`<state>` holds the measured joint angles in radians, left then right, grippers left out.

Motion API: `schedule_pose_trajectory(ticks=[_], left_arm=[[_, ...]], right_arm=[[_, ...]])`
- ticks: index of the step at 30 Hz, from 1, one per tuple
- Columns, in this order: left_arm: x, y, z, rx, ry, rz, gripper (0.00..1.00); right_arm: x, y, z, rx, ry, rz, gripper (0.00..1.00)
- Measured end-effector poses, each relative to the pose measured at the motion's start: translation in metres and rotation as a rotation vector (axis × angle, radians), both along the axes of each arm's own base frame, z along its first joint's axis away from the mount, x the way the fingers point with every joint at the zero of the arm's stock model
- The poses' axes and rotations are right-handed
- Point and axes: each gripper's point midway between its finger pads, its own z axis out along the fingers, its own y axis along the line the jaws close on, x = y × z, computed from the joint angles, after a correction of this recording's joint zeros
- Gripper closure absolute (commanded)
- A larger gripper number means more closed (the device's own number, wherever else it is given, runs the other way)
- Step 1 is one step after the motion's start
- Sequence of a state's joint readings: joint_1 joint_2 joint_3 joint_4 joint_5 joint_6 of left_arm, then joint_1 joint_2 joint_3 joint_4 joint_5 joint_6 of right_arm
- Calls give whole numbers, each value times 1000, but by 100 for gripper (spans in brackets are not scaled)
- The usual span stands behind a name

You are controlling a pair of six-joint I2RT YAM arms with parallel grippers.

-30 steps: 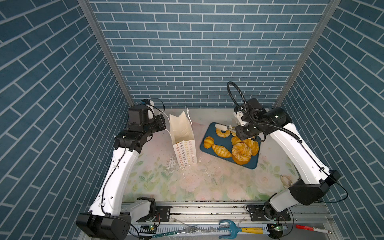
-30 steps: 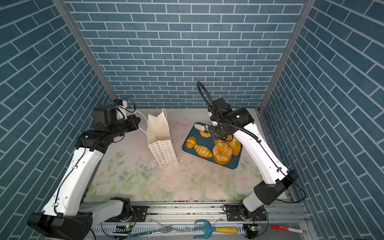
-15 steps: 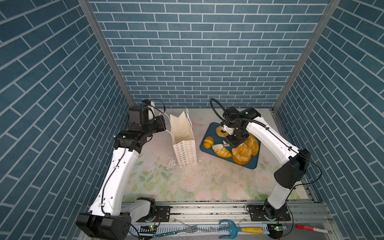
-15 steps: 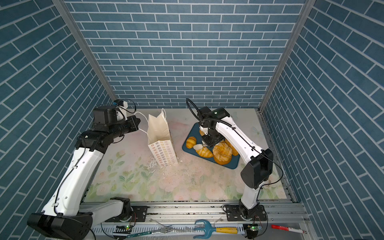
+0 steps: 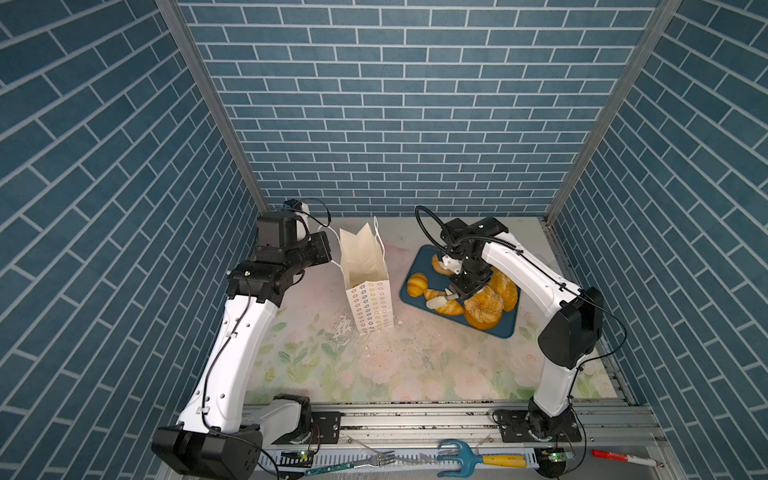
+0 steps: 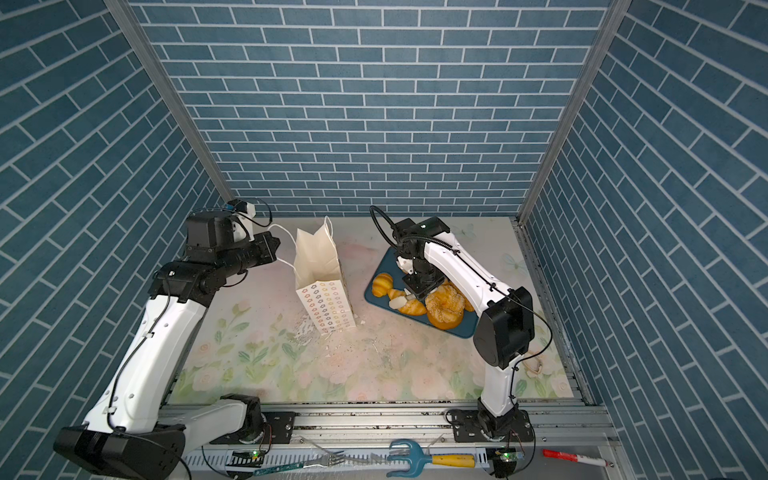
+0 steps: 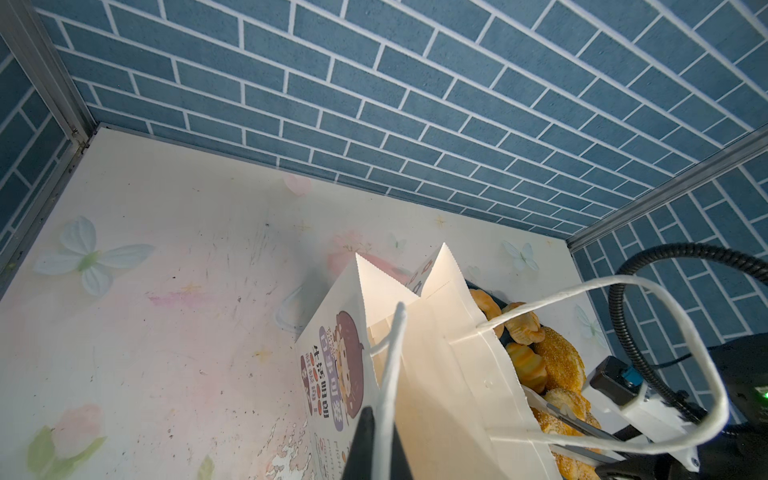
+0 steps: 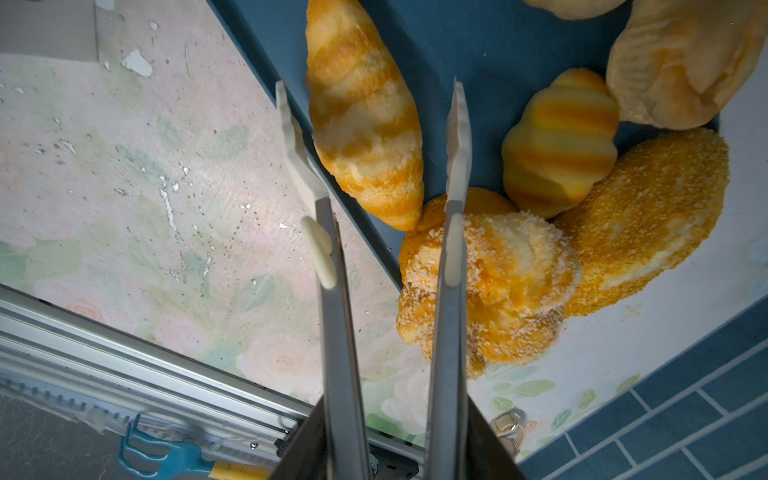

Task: Place the fake bread into the paper bag
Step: 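Return the tongs to the tray and pinch the croissant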

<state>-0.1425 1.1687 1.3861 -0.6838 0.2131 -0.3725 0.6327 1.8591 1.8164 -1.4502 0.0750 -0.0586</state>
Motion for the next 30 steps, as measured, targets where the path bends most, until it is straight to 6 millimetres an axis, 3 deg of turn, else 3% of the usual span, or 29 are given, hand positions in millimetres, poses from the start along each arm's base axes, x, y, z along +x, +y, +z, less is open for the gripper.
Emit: schedule_pose_trajectory(ticks=[9,17,23,30], left_arm=[[0,0,0,3,-1,0,100],[-1,1,1,3,-5,2,100],[-1,1,2,2,-8,2,100],[-3,1,4,0,-12,2,100]], right_arm=[[-2,-4,-8,-28,16,3,66],[0,-6,-2,-32,-1,3,68],[0,-11,26,-8,-75,-2,70],[12,-13,77,53,-235,-63,71]])
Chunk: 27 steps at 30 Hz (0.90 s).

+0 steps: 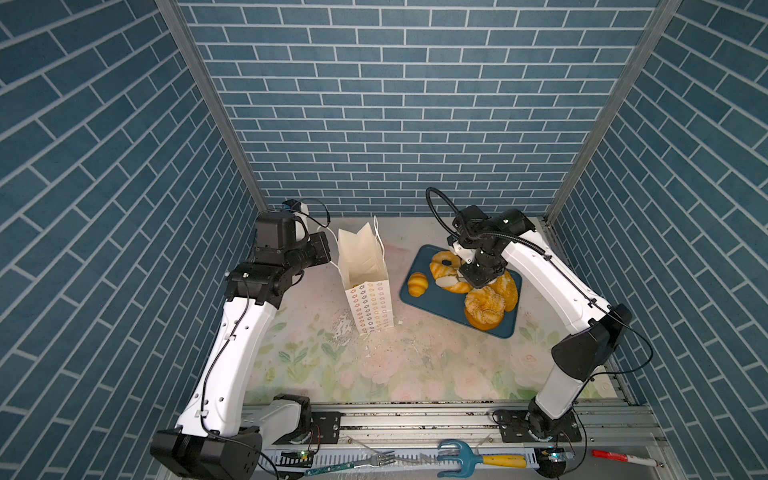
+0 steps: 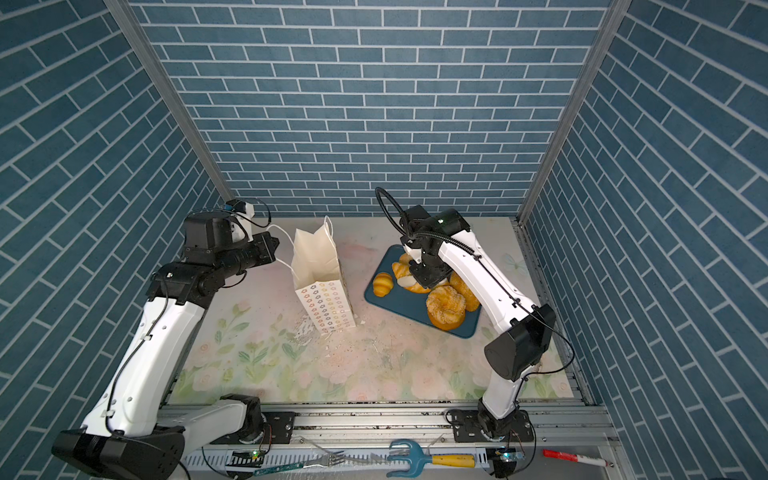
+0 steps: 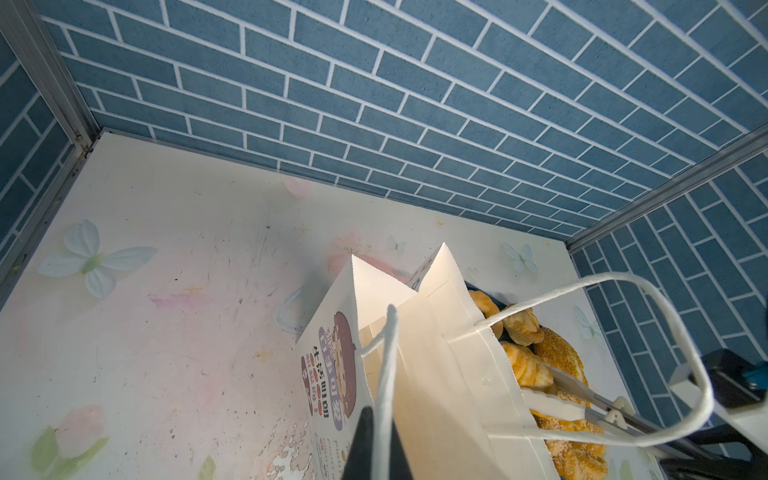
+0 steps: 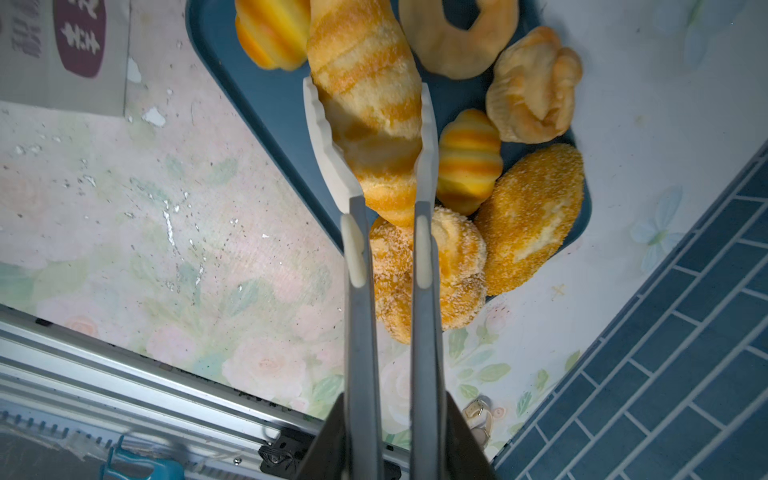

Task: Place the fake bread into the paper bag
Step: 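Return the tongs to the tray and pinch the croissant, then lift the croissant with the tongs and carry it over the bag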

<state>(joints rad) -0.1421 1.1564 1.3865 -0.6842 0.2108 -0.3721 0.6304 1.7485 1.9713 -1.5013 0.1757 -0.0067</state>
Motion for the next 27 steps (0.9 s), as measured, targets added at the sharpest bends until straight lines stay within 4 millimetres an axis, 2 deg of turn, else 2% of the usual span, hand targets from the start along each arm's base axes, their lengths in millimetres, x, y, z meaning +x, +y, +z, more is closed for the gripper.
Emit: schedule_pose_trajectory(ticks=[6,14,17,20,24,27], left_arm=[[-3,0,4,-7,-10,1,100],[-5,0,3,-13,-10,2,100],[-5,0,2,-16,-9,4,100],[-5,0,0,-17,-5,5,100],[-5,0,-1,-18,-1,7,86],[-6,1,0,-19,-4,10,67]], right_arm=[[18,4,45,86,-148,-75,70],[28,16,95,239,-287,-114,70],[25,26,118,323,-340,-93,69],[15,48,147,427,-395,-35,69],[-5,81,191,573,-472,68,69],[-20,103,217,682,-502,141,69]])
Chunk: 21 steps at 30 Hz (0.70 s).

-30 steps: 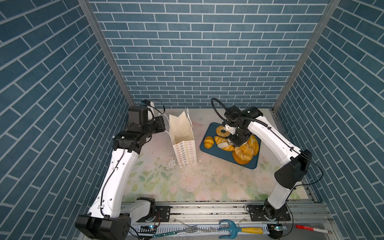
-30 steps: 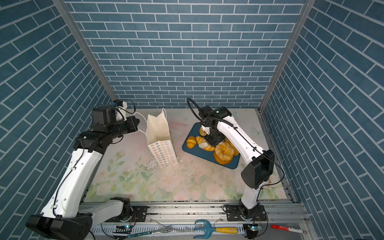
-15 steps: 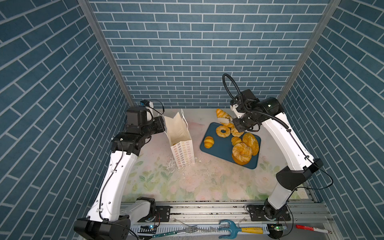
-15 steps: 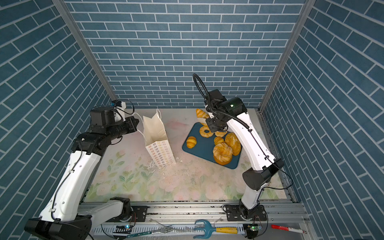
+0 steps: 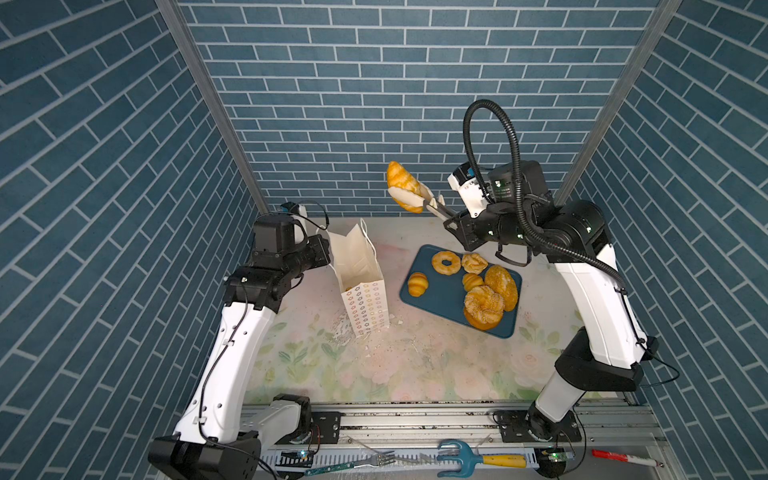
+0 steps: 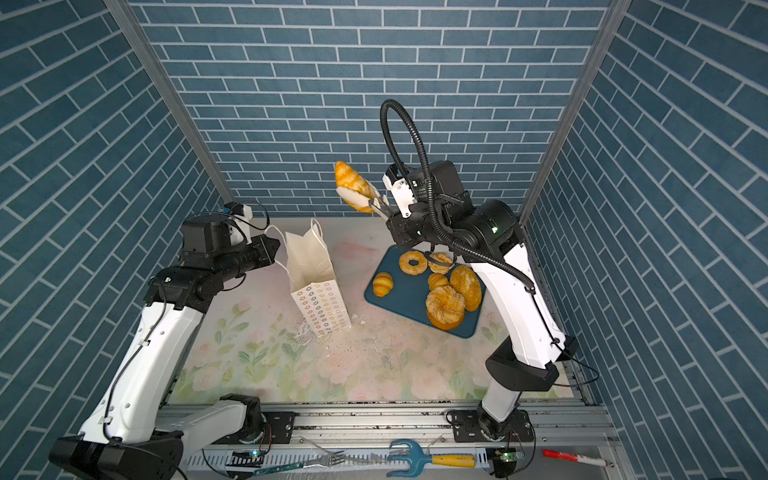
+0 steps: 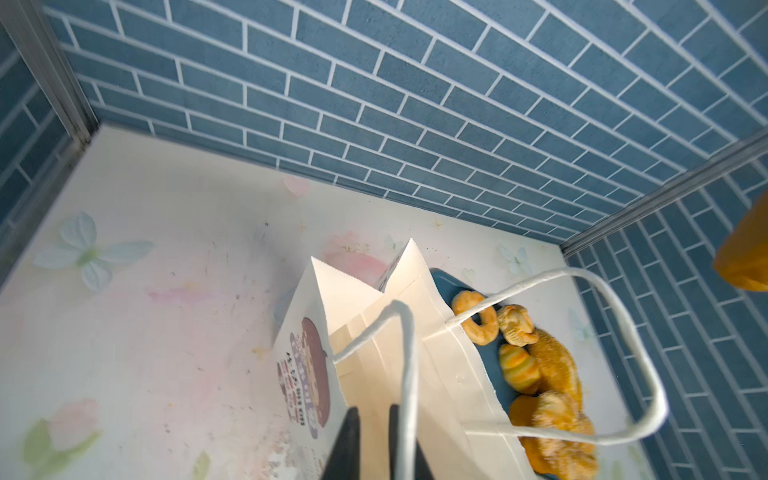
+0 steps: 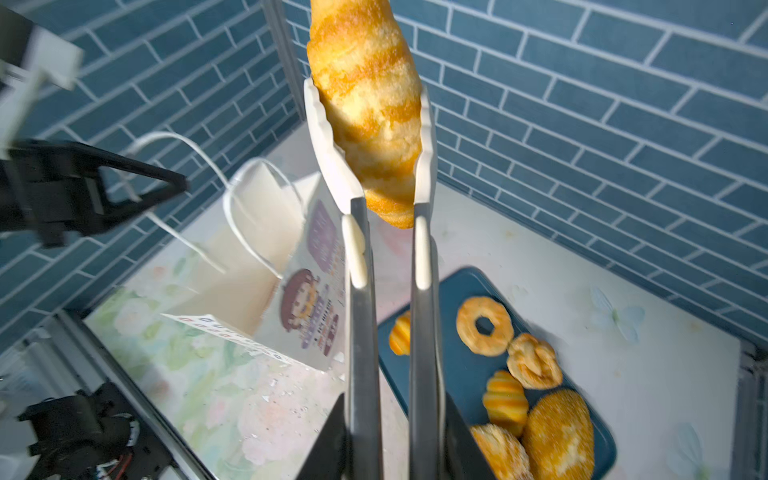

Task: Place the fake bread into the paper bag
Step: 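Lift the croissant with the tongs and carry it over the bag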

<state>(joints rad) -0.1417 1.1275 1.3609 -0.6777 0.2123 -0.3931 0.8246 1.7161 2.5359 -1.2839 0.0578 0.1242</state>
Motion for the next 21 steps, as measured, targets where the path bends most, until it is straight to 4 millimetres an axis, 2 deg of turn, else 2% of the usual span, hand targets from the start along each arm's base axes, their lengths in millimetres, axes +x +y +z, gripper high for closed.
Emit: schedule_pose_trajectory(ticks=[4,8,16,21], left_arm=[[-3,2,2,12,-4,4,47],[-6,8,10,28,-19,28,37],[-13,29,42,45,-84,98,30],[-14,34,46,46,-92,115,30]], right_arm=[[-11,22,8,40,-16,69,69],[-17,43,0,36,-1,121,69],[-46,75,-4,38,4,235,69],[-56,82,-3,39,1,269,68]])
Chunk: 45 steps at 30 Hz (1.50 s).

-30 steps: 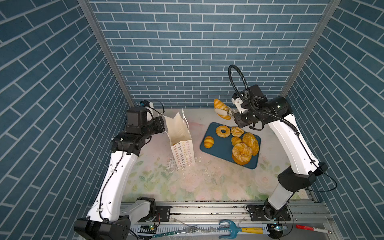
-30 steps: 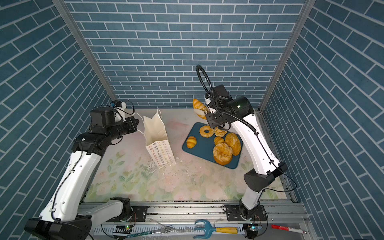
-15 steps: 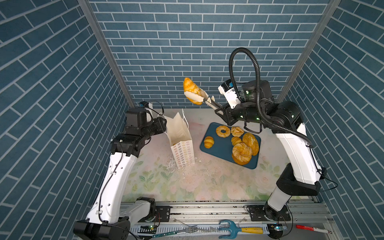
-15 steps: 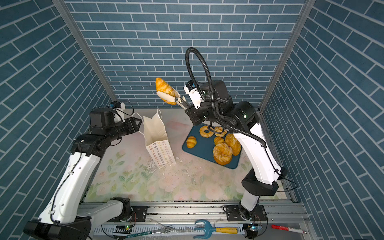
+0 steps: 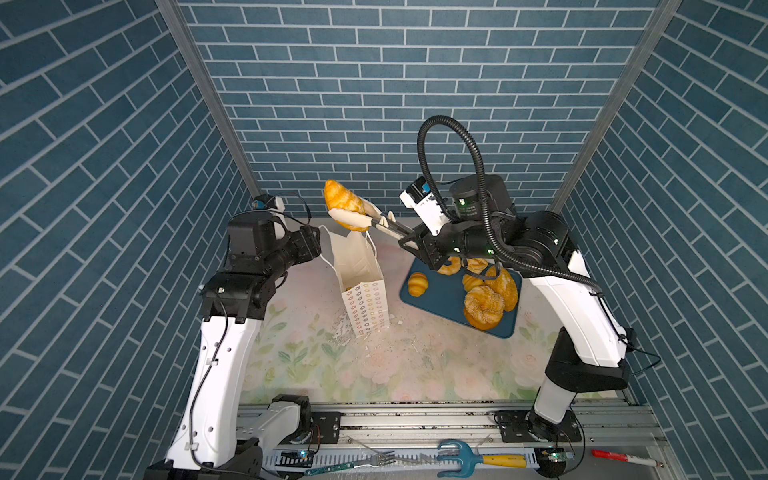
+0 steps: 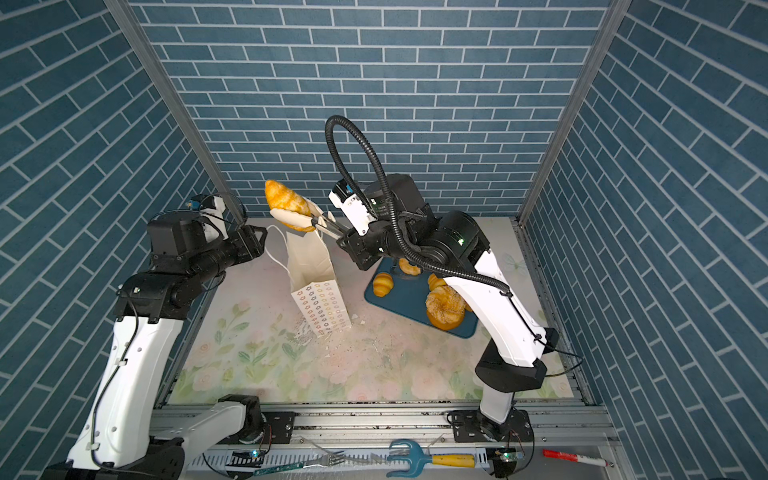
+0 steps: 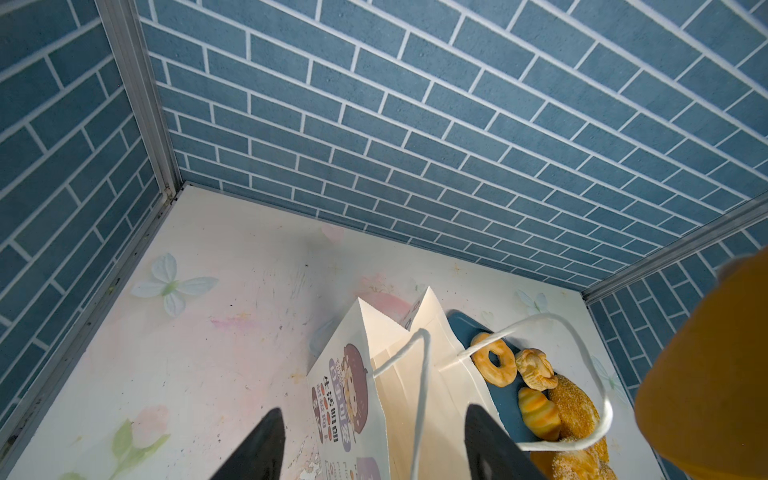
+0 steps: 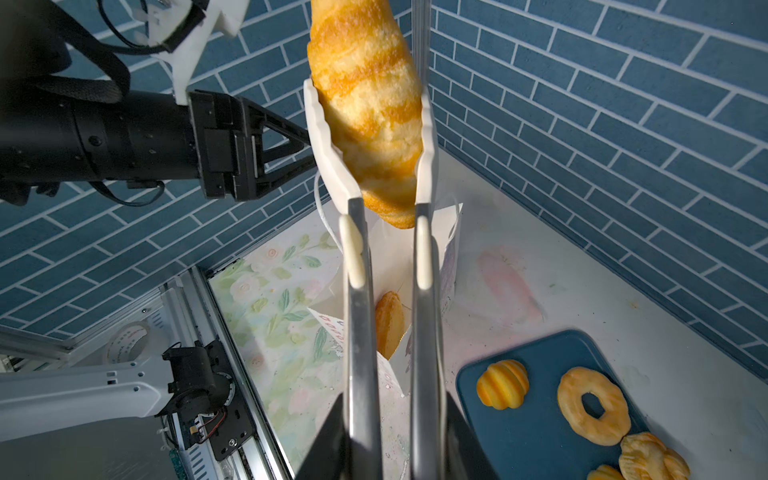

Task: Place the fake bread into the paper bag
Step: 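Lift the croissant with the tongs and carry it over the bag, then open the tongs to drop the croissant into the bag, then withdraw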

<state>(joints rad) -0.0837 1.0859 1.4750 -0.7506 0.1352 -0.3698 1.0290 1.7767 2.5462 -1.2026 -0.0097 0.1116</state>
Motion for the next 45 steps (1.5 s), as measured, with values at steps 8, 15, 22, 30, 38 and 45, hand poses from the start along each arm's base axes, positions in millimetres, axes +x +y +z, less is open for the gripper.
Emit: schedule_pose_trajectory(ticks=[8,15,22,30,38,45], left_arm=[[-1,-4,3,-5,4,-23,30],[-1,-13,2,-19,15,-76,30],[7,-28,-10,-55,47,-154,36],[15,-34,-23,-72,79,-180,71],[20,-32,-33,-61,109,-166,89],[23,-31,-36,-59,118,-163,96]], right_arm=[[3,10,-19,-28,54,-10,68],[9,19,-58,-105,135,-39,68],[12,16,-78,-147,183,-84,66],[13,10,-89,-197,201,-112,62],[17,9,-104,-249,211,-134,53],[20,10,-94,-232,182,-141,55]])
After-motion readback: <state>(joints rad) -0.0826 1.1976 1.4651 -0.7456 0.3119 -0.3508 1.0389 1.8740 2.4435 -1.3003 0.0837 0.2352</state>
